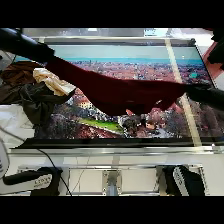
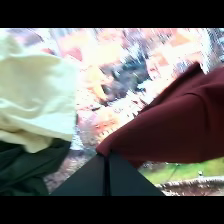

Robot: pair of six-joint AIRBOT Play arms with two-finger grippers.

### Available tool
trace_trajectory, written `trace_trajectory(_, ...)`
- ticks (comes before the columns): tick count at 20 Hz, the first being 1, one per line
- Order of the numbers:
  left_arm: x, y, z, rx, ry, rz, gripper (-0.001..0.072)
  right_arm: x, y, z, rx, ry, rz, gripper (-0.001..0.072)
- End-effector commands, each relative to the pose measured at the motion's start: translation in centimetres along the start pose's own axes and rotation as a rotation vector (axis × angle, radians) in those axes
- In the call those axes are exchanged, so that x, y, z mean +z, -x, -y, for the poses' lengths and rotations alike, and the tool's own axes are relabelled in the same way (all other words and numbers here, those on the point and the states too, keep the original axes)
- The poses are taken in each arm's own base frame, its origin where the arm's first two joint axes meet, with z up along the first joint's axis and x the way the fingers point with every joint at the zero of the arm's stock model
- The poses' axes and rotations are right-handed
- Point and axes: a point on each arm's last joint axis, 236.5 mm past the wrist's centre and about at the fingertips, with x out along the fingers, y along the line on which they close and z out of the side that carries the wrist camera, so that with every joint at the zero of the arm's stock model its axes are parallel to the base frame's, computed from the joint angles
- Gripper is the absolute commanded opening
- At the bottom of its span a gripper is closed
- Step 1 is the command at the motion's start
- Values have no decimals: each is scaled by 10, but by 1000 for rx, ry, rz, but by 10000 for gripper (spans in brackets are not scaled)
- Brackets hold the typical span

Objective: Fold the shirts.

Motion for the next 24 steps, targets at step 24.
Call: trace_trajectory(24,83,-150,10,-105,178,272,7,33,-43,19,99,-106,-106,19)
